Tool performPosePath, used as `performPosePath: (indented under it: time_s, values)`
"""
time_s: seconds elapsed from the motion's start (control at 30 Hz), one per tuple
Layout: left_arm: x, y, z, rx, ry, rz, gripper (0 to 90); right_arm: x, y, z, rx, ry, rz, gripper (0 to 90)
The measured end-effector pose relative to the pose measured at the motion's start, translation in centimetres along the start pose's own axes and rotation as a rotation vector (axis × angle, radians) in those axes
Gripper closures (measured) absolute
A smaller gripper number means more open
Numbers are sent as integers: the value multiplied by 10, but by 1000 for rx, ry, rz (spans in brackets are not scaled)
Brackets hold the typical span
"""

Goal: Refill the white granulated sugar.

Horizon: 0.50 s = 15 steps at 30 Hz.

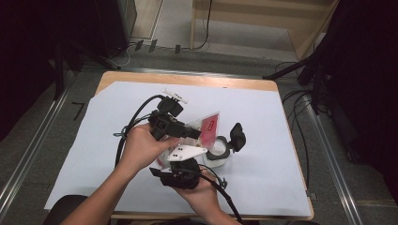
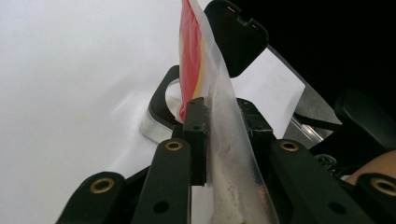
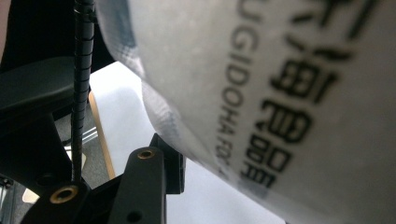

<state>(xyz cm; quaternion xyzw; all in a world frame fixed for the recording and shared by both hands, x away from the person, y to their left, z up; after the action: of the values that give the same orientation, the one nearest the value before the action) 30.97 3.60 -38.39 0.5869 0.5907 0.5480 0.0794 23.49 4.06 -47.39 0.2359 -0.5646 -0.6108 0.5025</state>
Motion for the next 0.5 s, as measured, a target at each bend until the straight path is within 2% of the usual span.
performPosePath:
  time_s: [0.07, 0.5]
  values:
    - [2, 1, 0, -15, 16, -1, 771, 0, 2, 0, 0, 4, -6, 629]
    - [1, 0, -1, -14, 11, 3, 770, 0, 0, 2, 1, 7, -8, 628]
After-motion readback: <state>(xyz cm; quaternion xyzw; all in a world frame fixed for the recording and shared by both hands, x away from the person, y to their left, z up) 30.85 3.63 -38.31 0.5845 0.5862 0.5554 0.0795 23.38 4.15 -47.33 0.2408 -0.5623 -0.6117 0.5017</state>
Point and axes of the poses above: each handheld gripper's, and its own axes: x roughly backward along the jaws, y roughly out of its top, z roughly to its left, the point moved 7 cm from there along -x, roughly forward along the jaws, and after that the axes turned 13 degrees about -z, right-handed, at the moved point
